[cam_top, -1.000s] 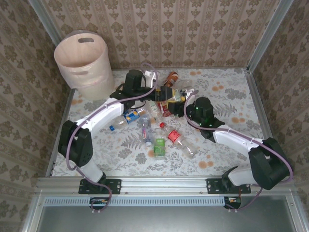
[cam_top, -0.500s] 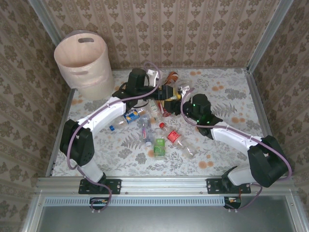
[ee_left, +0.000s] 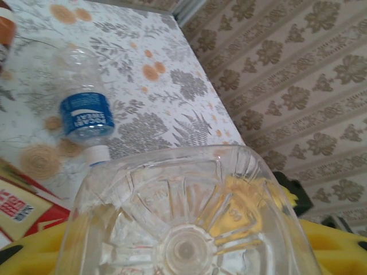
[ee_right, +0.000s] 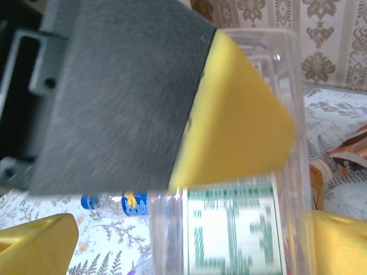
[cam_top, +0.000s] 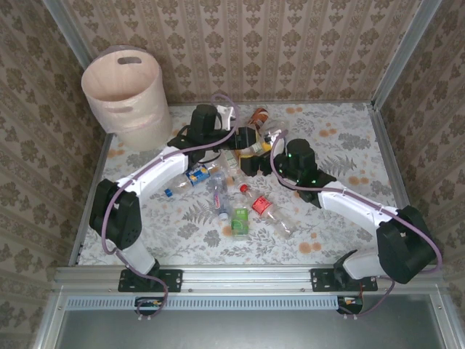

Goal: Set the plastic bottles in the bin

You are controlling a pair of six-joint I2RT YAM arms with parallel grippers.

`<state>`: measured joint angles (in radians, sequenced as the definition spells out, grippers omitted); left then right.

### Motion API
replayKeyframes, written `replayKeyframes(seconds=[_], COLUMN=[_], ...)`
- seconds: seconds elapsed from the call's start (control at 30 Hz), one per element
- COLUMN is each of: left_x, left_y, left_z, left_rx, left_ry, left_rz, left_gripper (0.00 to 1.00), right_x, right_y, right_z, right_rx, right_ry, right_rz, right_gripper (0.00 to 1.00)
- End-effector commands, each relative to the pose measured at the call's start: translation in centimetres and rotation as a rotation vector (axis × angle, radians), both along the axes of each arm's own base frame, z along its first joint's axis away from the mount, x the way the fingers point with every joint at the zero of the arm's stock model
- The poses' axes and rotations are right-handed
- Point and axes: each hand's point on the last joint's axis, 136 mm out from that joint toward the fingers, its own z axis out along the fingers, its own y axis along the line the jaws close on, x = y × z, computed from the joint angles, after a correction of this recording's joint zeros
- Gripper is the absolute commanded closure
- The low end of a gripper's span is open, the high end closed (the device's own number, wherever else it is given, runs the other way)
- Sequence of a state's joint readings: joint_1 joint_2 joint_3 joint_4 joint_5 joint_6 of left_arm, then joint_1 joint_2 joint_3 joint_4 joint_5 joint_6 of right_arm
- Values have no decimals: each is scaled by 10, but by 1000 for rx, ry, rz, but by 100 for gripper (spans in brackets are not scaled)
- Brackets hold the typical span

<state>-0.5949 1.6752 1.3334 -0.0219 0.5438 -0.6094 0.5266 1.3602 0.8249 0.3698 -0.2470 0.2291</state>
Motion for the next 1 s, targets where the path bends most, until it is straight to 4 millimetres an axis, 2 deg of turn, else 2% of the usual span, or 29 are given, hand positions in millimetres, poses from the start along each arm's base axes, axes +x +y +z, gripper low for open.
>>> replayKeyframes(seconds=[0.0,0.23,0.33,0.57,0.77,0.97], left_x=[7,21,30,41,44,48], left_y=[16,36,50,81,114,150], left_z=[15,8,7,15,37,80], left_rx=[6,64,121,185,331,445], left_ry=[-54,-47,-58,-94,-186,-332], left_rz=[58,137,189,284,385,514], left_gripper=[46,46,46,46,47,47], right_x=[-6,2,4,14,17,20], right_y=[-8,-41,-47,-69,-77,-87], right_z=[18,12,7,0,-4,-3], right_rx=[-15,-39,-46,-63,-70,-64], right_ry=[-38,-34,-21,-14,-10,-13], right_rz=[-22,-212,-250,-395,-444,-507], right_gripper=[0,0,0,0,0,0])
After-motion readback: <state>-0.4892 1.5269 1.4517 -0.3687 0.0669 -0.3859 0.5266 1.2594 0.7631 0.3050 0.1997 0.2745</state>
